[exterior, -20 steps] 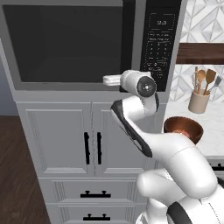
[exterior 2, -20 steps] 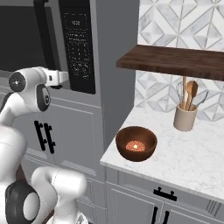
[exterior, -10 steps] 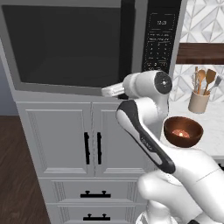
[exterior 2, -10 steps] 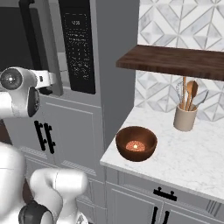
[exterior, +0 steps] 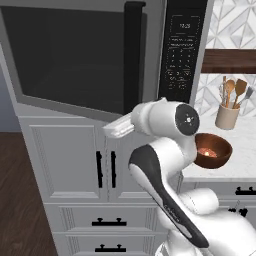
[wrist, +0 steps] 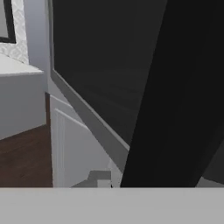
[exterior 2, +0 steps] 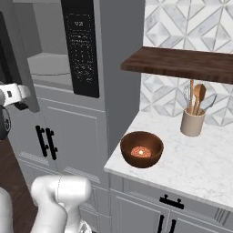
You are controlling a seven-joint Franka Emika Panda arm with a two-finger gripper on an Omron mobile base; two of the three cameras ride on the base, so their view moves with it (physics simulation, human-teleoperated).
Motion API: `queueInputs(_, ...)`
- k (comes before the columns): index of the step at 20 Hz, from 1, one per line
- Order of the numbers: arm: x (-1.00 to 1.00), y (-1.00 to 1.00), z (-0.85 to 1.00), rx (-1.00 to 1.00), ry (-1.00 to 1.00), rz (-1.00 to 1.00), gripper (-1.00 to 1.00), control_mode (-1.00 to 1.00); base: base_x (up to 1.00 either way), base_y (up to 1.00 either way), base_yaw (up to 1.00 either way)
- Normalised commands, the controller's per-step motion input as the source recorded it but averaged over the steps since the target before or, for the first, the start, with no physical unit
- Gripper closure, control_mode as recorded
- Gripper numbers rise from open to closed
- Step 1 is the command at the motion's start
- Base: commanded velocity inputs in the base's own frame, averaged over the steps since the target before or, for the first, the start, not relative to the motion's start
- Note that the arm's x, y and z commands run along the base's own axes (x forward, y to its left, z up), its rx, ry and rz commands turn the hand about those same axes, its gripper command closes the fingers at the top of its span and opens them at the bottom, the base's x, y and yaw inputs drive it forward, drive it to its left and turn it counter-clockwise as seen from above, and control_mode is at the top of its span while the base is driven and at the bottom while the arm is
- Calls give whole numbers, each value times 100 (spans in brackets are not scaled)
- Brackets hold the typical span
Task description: Open the microwave, place the bowl with waffle inside the microwave, then close the microwave door and turn it on.
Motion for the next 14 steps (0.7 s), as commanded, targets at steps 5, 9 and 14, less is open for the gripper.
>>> queueInputs(5, -100, 100, -4, -17, 0, 4, 100, -100, 0, 0, 0)
queueInputs(9, -100, 100, -6, -13, 0, 3, 100, -100, 0, 0, 0)
queueInputs(14, -100, 61, 0, -7, 1, 10, -100, -100, 0, 0, 0)
